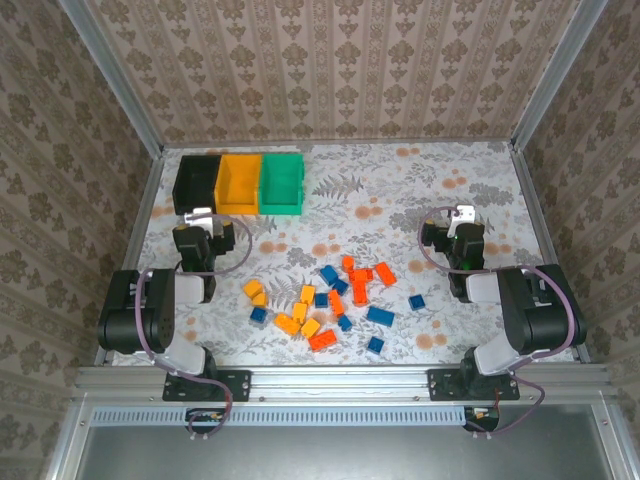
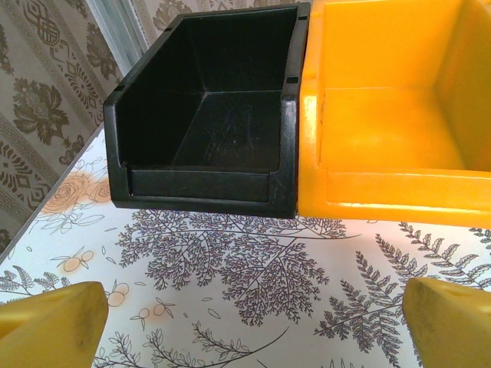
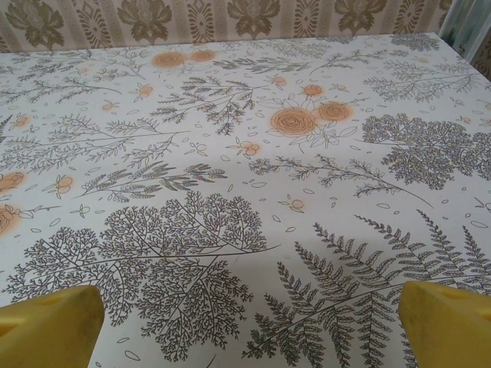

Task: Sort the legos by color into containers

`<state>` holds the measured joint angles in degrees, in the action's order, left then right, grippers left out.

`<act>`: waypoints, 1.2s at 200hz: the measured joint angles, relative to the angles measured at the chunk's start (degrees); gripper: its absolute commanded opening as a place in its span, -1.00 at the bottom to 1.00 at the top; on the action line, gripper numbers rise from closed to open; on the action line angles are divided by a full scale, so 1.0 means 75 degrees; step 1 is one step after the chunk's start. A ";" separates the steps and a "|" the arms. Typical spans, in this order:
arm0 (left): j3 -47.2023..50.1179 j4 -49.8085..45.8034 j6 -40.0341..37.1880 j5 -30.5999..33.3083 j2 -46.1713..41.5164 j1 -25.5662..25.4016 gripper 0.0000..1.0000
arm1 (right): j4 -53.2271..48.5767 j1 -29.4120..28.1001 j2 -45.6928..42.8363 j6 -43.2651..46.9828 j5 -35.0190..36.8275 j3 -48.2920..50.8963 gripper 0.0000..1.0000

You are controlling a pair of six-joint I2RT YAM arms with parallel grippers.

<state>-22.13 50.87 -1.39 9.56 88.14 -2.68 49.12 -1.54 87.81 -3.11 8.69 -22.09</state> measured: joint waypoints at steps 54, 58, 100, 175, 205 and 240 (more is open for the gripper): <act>0.0000 -0.0003 0.0003 -0.0061 0.0000 0.0020 1.00 | 0.0003 0.0000 0.0000 0.0000 0.0000 0.0000 1.00; 0.0000 -0.0003 0.0003 -0.0085 0.0000 0.0023 1.00 | 0.0003 0.0000 0.0000 0.0000 -0.0003 0.0000 1.00; 0.0000 -0.0189 0.0003 -0.0090 -0.0111 0.0055 1.00 | -0.0050 -0.0003 -0.0044 -0.0003 -0.0020 0.0000 1.00; -0.0659 -0.1950 0.0699 0.0527 -0.2719 -0.0079 1.00 | -0.3139 -0.1198 -0.1230 -0.0291 0.2031 -0.1719 1.00; -0.1341 -0.3212 0.2500 0.0761 -0.3013 0.0283 1.00 | -0.4765 -0.1597 -0.0953 -0.1279 0.2582 -0.2946 1.00; -0.2340 -0.4511 0.4223 -0.0259 -0.3147 0.1221 1.00 | -0.4937 -0.1212 -0.1125 -0.2500 0.1699 -0.2885 1.00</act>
<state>-39.68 17.04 30.28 7.62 64.53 6.48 12.10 -10.63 79.37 -21.87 21.43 -43.72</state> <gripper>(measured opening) 0.997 0.999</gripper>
